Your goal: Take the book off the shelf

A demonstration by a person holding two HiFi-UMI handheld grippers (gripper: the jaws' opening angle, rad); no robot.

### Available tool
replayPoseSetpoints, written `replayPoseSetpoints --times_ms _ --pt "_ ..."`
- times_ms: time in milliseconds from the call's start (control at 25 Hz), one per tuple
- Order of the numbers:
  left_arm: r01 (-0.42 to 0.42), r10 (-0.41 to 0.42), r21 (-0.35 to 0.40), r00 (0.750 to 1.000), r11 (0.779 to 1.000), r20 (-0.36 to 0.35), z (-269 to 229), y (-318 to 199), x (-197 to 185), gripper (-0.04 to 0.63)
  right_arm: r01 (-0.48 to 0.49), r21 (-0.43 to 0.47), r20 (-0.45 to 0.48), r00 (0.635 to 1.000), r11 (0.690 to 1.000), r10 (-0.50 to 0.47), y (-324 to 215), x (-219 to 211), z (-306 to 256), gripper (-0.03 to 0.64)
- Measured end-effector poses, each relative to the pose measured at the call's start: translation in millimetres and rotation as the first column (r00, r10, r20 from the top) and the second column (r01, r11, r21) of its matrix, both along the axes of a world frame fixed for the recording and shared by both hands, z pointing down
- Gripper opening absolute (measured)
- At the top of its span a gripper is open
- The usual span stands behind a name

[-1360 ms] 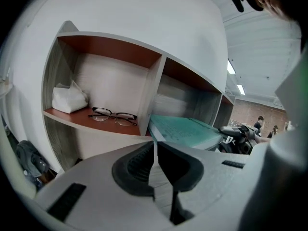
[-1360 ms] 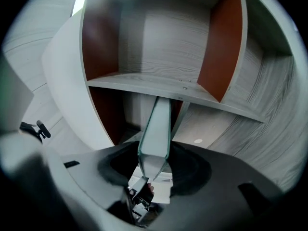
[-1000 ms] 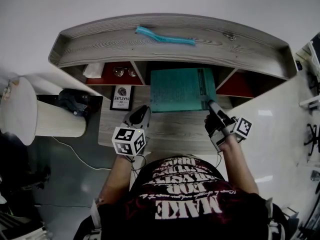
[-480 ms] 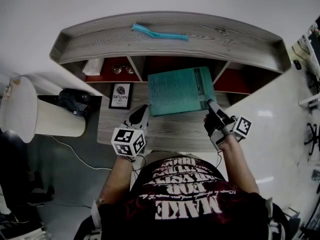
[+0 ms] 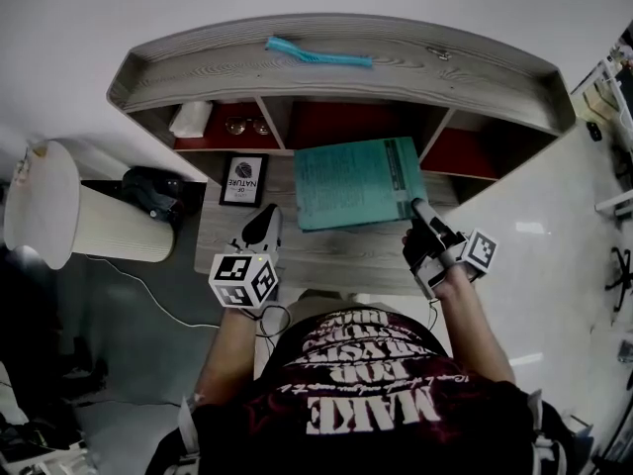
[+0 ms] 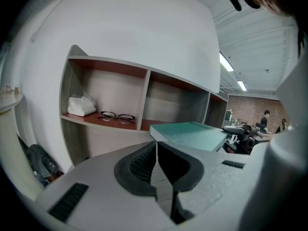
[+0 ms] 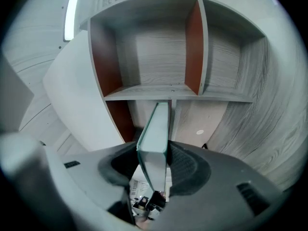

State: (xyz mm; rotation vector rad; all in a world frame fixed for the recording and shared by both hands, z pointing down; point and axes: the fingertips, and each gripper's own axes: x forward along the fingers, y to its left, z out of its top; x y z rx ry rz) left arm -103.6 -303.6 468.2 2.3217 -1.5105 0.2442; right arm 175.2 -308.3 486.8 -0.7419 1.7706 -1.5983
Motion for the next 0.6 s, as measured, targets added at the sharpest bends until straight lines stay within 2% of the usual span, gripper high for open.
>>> replayPoseSetpoints --times_ms 600 --pt "0.04 -0.041 0.019 0.998 0.999 0.04 -3.3 35.8 -9.1 0.015 0.074 0.018 0.024 0.997 0.997 -0.074 42.9 -7.2 17.1 0.181"
